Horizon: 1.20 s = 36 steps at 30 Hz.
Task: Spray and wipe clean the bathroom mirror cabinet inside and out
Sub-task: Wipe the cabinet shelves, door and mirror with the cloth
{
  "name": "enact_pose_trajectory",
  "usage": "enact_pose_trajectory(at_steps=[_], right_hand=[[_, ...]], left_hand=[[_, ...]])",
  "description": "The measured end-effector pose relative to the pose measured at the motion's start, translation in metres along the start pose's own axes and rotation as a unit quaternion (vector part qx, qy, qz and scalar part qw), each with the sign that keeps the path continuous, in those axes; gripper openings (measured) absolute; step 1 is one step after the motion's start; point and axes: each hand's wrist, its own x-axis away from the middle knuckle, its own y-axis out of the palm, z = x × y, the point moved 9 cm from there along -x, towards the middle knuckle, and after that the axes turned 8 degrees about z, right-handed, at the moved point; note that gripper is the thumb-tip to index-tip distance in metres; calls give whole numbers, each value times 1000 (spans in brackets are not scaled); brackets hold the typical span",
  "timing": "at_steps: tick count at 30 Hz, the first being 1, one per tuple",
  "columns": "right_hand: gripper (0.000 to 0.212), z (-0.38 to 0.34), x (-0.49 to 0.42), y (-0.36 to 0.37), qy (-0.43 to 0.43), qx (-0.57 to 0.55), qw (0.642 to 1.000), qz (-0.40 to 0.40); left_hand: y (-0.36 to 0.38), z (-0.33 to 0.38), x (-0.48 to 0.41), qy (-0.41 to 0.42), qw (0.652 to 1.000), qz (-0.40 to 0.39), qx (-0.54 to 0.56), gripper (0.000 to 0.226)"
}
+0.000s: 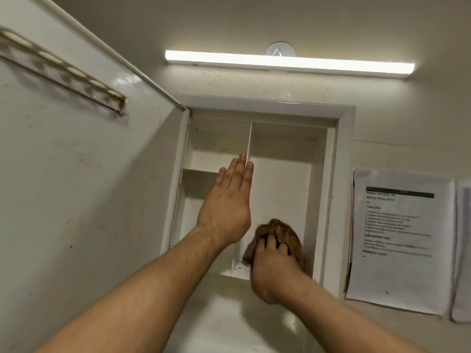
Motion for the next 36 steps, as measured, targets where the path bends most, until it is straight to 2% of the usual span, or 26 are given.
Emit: enact_pose_trajectory(at_steps=[2,4,6,7,9,11,13,14,16,18,19,21,23,24,26,27,28,29,31,33,34,36], right_hand=[[62,9,12,-5,-41,48,998,-24],[55,20,14,-12,-65,106,991,-43],[46,18,15,-14,-73,89,992,-46],[40,16,12,-21,-78,55,995,-24],[32,24,-4,-51,-65,-44,993,82],[29,51,-32,-101,-26,-137,959,247],[33,65,-50,-136,12,-132,915,380],[37,61,-57,-139,20,-102,908,405],[38,31,-61,-109,-62,-40,927,368],[36,-9,-40,-48,-213,4,949,232],[33,-16,-28,-25,-256,21,954,154],[26,-12,-30,-32,-260,32,961,92],[13,11,-62,-87,-170,-6,973,156],[13,31,-79,-125,-107,-32,965,238],[32,67,-86,-172,27,-16,925,380],[45,71,-85,-171,62,-16,916,396],[55,62,-82,-158,43,-20,921,388],[60,44,-76,-134,-14,-19,930,368],[63,10,-50,-85,-160,2,929,335],[59,11,-41,-67,-245,80,919,299],[60,20,-50,-77,-229,117,918,301],[85,56,-77,-118,-48,121,947,293]], left_hand=[[1,0,0,-4,1000,2,-8,85],[1,1,-1,-5,1000,2,-10,86],[-1,2,-1,-8,1000,5,-12,87],[-1,2,0,-7,1000,4,-10,87],[-1,2,-1,-2,1000,8,-3,87],[-2,2,-1,-1,1000,22,3,86],[-3,3,-2,-3,999,29,16,85],[-3,3,-1,-6,999,27,18,84],[-3,2,-1,-6,1000,17,15,84],[-3,3,-1,-2,1000,2,4,86],[-4,3,-1,-3,1000,-4,-1,87],[-4,4,1,-10,1000,-5,4,85],[-6,5,1,-11,1000,8,19,81],[-7,5,0,-8,1000,16,25,81],[-6,3,1,-11,999,23,26,84],[-6,3,1,-12,999,26,25,85],[-6,3,1,-11,999,30,27,83],[-6,4,1,-10,999,30,32,81],[-7,3,-1,-6,999,26,34,78],[-7,3,0,-10,999,20,32,81],[-7,4,0,-14,999,20,34,81],[-8,5,0,-16,999,25,33,81]])
